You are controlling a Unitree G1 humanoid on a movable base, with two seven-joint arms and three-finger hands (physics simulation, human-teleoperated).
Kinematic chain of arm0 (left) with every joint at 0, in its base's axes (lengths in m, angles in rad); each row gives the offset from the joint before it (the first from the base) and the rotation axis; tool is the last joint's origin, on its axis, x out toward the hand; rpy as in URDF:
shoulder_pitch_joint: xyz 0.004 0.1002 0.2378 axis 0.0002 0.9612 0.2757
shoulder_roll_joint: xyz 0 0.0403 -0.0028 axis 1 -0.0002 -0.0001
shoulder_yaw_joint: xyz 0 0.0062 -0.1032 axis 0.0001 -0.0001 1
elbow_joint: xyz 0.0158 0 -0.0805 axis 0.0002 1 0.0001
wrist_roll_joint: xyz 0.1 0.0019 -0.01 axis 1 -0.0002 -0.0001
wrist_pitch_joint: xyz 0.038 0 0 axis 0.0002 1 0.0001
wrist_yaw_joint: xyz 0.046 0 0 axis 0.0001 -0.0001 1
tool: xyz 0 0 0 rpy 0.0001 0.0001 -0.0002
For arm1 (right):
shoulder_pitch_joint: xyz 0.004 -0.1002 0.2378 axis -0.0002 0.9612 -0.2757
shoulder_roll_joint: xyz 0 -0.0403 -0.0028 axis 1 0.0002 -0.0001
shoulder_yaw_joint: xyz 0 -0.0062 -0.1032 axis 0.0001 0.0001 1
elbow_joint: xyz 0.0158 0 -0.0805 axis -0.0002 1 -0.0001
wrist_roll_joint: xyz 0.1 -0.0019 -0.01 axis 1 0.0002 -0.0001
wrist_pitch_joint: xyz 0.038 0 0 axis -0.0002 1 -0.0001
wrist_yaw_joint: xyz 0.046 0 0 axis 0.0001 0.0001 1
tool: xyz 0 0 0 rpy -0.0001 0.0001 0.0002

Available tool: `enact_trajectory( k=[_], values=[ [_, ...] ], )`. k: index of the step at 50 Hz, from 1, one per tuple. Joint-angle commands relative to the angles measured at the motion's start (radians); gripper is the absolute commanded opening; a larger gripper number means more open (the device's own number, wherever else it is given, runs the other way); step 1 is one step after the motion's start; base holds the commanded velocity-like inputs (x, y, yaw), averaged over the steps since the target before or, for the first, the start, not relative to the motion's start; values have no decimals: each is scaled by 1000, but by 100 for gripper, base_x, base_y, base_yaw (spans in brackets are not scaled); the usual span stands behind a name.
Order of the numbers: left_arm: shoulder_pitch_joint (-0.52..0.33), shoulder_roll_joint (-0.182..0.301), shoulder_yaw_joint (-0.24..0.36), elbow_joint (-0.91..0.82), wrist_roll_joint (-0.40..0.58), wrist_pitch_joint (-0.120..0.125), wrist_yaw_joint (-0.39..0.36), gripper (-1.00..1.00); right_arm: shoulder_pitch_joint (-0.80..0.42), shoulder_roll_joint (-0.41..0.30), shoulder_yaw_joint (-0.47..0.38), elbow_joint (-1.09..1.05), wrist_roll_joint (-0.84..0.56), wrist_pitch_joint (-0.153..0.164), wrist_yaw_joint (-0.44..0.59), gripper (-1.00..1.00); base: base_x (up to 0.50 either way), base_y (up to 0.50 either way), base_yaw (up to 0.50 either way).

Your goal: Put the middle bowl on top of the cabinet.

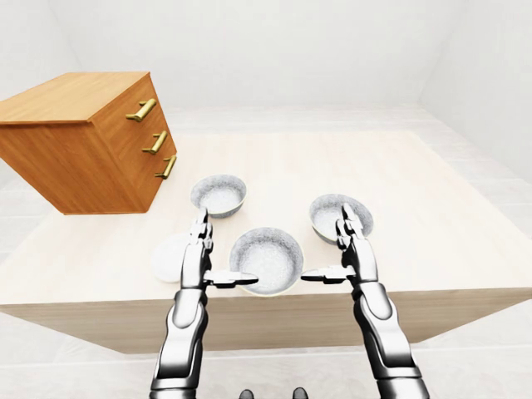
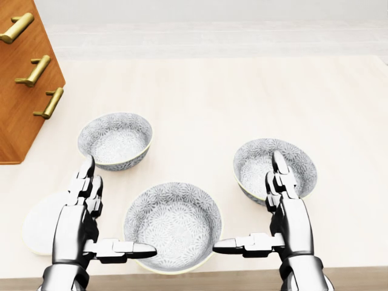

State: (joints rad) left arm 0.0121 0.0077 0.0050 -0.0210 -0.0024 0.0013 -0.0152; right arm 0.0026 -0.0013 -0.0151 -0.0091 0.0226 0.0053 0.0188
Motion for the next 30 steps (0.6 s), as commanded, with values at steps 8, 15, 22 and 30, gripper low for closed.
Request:
enact_trajectory(
  k=[8,15,22,30],
  values=[
    [-22,16,36,42,-25,-42,-50,100,-14,-21,-32,50,8,-12,22,100,0,0,0],
    [-18,17,42,17,-26,-18,-40,100,4,-16,-23,19,18,3,35,100,0,0,0],
    [-6,-4,62,-106,-110,5,-55,100,28,-21,8,-56,-57,31,24,100,0,0,0],
    [-2,14,70,-173,-103,-27,-37,100,20,-17,-26,-97,-42,54,14,100,0,0,0]
  ],
)
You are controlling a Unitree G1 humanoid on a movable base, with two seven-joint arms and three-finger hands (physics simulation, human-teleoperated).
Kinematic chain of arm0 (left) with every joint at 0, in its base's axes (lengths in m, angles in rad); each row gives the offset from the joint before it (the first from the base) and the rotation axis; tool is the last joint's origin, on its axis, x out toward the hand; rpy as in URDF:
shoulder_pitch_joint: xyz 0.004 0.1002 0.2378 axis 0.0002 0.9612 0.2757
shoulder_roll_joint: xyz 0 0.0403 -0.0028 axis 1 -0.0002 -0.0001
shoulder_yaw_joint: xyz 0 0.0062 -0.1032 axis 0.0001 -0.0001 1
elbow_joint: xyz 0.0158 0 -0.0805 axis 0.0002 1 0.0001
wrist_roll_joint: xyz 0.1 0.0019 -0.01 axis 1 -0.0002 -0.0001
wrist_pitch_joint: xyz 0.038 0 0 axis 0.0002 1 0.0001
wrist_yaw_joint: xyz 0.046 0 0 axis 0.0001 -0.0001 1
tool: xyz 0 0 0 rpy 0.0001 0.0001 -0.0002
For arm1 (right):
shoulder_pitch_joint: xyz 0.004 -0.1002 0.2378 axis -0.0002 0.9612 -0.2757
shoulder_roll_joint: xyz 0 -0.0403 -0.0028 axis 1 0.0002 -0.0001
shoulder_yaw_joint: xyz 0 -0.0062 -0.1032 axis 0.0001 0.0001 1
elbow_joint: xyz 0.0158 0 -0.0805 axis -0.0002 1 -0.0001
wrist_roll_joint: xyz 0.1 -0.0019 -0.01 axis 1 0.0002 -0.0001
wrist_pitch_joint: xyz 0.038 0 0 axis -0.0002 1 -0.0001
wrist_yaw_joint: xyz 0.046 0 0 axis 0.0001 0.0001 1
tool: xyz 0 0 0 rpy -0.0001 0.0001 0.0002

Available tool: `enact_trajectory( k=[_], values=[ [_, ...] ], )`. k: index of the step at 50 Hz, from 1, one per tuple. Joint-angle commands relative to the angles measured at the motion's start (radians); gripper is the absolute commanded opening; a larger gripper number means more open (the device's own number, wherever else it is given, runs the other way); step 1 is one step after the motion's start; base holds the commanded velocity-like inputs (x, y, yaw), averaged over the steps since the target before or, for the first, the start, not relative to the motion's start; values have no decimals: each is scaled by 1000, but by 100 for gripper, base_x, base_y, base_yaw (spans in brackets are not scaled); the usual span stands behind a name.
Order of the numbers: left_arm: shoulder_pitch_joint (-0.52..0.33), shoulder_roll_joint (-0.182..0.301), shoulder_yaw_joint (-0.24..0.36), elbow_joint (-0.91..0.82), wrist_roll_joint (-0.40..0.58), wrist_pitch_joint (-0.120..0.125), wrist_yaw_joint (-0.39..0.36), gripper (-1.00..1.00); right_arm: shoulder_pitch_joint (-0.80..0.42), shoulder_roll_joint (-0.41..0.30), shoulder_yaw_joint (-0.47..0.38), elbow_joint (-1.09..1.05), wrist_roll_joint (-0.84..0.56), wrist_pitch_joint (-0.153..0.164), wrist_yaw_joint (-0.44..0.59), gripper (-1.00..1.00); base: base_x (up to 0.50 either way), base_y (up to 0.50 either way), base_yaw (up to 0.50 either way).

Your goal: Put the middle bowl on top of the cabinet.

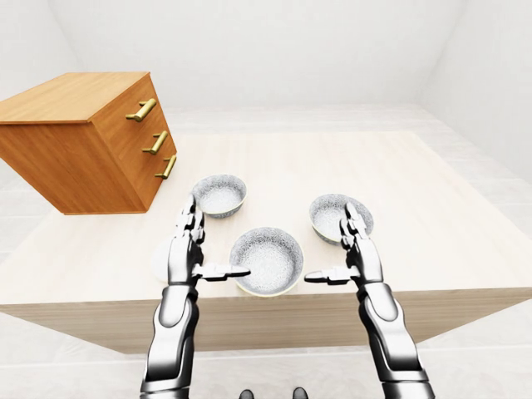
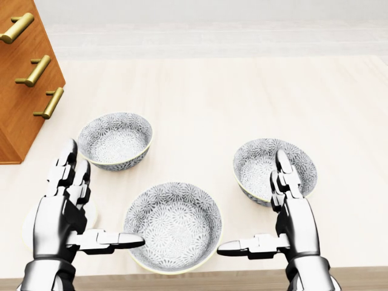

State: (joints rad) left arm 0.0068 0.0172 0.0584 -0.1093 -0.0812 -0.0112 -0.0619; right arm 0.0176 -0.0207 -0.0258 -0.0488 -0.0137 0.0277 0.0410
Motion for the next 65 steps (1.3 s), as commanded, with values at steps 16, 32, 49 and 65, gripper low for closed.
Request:
enact_trajectory(
  k=[16,32,49,65],
  values=[
    [30,-1,5,-165,-25,-8,4,100,35,-3,11,-187,-82,60,-14,100,0,0,0],
    [4,9,44,-165,-80,37,19,100,44,3,7,-293,-99,60,-13,100,0,0,0],
    [-1,16,71,-227,-115,99,39,100,57,1,-1,-381,-113,60,-1,100,0,0,0],
    [11,16,50,-349,-79,99,41,100,60,1,-12,-443,-125,60,14,100,0,0,0]
  ],
)
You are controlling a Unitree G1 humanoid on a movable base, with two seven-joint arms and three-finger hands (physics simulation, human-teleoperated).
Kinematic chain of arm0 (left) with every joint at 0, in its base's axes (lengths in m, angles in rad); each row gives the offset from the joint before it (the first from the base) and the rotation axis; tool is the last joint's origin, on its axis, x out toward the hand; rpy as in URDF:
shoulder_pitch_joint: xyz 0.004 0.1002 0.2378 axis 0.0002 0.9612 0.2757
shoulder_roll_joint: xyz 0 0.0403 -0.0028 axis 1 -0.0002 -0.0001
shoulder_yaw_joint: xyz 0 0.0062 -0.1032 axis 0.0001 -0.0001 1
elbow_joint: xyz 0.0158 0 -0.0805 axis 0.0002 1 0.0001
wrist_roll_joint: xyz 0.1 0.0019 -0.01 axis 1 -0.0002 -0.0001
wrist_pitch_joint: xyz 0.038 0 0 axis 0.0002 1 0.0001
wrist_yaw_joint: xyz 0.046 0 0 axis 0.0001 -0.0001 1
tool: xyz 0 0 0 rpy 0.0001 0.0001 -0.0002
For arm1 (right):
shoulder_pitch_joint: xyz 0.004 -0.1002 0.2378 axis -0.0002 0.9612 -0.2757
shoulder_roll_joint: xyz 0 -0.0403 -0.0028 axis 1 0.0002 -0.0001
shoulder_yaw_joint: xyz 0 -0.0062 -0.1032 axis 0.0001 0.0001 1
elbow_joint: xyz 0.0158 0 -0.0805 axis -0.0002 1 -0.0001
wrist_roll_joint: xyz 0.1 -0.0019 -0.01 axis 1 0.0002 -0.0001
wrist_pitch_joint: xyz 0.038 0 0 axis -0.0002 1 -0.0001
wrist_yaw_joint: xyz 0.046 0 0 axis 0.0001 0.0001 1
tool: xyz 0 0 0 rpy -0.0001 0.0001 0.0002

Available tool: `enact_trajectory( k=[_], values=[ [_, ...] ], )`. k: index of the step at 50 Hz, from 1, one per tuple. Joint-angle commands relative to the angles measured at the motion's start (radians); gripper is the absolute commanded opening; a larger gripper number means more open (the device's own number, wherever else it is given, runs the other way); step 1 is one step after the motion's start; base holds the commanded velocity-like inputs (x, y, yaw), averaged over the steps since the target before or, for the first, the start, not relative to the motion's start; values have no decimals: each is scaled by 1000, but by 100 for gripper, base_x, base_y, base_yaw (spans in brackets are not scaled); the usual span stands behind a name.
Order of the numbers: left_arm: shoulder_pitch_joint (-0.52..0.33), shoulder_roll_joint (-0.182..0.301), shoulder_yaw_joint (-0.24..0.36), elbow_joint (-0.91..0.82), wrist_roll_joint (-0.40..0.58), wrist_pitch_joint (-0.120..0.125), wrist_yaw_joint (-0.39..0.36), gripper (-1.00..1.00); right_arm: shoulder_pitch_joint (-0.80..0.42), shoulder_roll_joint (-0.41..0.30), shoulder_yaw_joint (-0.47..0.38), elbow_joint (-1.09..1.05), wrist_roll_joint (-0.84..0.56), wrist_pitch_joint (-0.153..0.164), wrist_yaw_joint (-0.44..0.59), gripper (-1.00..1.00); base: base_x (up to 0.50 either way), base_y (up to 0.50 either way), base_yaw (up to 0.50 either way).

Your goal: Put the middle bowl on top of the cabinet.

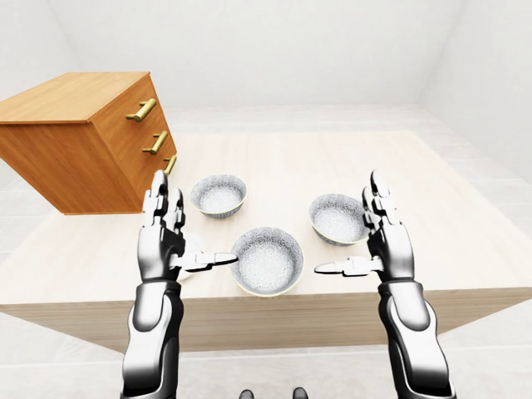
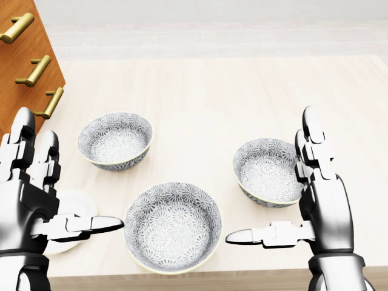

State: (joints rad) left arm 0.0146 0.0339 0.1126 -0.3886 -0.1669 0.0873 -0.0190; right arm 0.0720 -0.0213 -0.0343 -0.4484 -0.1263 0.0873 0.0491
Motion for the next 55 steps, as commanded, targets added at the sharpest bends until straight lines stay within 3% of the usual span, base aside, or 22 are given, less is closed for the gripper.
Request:
enact_trajectory(
  k=[1,4,6,15,21,32,45,55],
  values=[
    [-2,3,5,-86,1,0,1,100,6,3,-6,-51,-14,0,0,100,0,0,0],
    [-3,12,11,-152,11,0,6,100,3,3,-6,-71,-15,0,4,100,0,0,0],
    [-9,-4,15,-147,-36,0,-5,100,0,3,-7,-90,-15,0,5,100,0,0,0],
    [-20,11,16,-188,-19,0,-1,100,-2,3,-2,-140,-29,0,0,100,0,0,0],
    [-24,-2,37,-208,-82,0,-3,100,-7,8,0,-183,-34,0,-5,100,0,0,0],
    [-33,17,71,-246,-93,0,10,100,-21,8,-6,-236,-28,0,-4,100,0,0,0],
    [-17,11,28,-247,-50,0,0,100,-54,-14,-8,-282,-43,0,15,100,0,0,0],
    [-35,13,49,-307,-77,0,18,100,-58,-5,-4,-335,-47,0,35,100,0,0,0]
  ],
)
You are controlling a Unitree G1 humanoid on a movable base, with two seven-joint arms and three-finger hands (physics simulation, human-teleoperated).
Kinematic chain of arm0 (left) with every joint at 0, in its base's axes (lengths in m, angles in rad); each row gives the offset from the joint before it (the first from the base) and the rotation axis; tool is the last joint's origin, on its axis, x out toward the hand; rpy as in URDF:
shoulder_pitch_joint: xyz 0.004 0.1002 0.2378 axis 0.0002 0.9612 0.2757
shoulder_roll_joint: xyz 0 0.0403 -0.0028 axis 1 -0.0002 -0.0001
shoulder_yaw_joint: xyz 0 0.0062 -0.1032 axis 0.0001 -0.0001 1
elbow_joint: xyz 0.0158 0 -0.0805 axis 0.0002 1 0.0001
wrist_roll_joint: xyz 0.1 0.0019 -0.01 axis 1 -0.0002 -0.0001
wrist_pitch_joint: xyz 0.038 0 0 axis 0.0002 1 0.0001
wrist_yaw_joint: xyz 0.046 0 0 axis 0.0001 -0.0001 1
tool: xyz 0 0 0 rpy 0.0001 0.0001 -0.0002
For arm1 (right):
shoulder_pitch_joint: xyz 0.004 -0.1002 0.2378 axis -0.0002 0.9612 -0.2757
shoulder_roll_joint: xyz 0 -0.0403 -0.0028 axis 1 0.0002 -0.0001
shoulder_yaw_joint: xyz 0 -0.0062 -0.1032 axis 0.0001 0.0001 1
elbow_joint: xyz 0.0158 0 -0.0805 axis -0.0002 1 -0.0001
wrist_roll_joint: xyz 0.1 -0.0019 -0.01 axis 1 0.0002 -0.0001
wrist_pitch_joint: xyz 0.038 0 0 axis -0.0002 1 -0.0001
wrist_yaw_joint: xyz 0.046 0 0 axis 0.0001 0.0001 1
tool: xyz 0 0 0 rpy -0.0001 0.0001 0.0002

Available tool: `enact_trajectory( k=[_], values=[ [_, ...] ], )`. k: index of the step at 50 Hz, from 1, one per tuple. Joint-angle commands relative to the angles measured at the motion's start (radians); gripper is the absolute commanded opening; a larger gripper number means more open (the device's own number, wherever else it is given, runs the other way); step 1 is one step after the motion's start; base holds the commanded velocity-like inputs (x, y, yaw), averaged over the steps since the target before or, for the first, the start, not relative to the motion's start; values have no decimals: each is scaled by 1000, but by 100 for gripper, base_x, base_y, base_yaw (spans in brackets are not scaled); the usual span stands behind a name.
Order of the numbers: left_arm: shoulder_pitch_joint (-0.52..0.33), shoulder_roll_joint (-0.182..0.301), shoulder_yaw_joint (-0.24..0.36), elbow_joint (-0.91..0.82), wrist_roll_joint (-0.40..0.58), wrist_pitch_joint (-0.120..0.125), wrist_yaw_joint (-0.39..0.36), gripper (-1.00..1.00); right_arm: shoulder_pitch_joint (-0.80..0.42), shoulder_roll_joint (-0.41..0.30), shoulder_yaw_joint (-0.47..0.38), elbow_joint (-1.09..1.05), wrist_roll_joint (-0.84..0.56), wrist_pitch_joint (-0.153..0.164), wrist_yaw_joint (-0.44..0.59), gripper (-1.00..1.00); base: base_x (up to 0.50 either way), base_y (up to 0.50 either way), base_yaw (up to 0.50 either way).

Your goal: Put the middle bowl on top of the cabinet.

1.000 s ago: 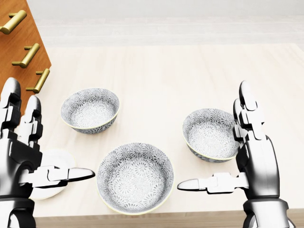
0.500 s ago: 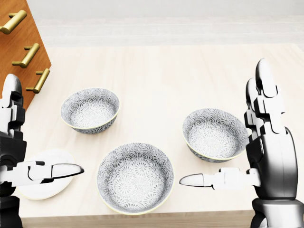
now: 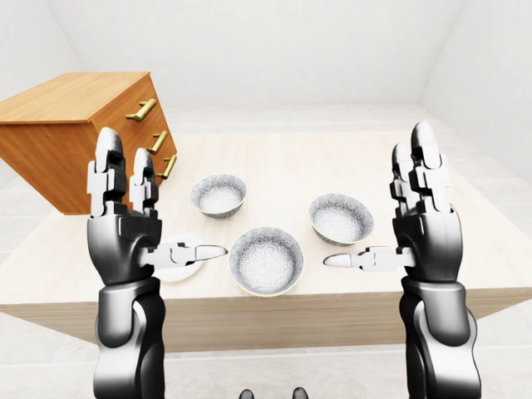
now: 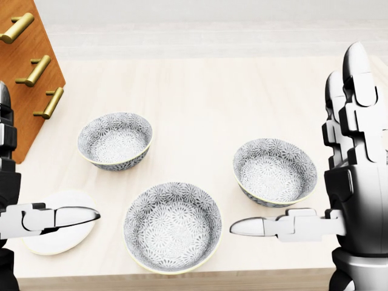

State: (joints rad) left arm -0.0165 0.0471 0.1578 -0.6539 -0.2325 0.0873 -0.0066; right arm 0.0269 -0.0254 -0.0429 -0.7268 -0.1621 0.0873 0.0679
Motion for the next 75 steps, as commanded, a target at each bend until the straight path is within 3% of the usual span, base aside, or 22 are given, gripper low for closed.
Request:
enact_trajectory(
  k=[1,14,25,35,37,48,75],
  values=[
    [-5,0,0,-53,-14,0,7,100,-12,0,8,-58,-11,0,19,100,0,0,0],
    [-19,2,-12,-107,-9,0,14,100,-28,-7,22,-71,-42,0,48,100,0,0,0],
    [-27,-4,20,-98,-34,0,32,100,-23,-5,15,-60,-64,0,54,100,0,0,0],
    [-17,5,7,-101,-22,0,25,100,-23,-4,27,-79,-83,0,63,100,0,0,0],
    [-11,23,-24,-106,13,0,12,100,-20,-4,34,-98,-93,0,67,100,0,0,0],
    [-11,2,-22,-101,25,0,-2,100,-17,-3,22,-102,-81,0,78,100,0,0,0],
    [-4,-7,-26,-96,31,0,-13,100,-18,-3,-16,-95,-55,0,74,100,2,48,0]
  ],
)
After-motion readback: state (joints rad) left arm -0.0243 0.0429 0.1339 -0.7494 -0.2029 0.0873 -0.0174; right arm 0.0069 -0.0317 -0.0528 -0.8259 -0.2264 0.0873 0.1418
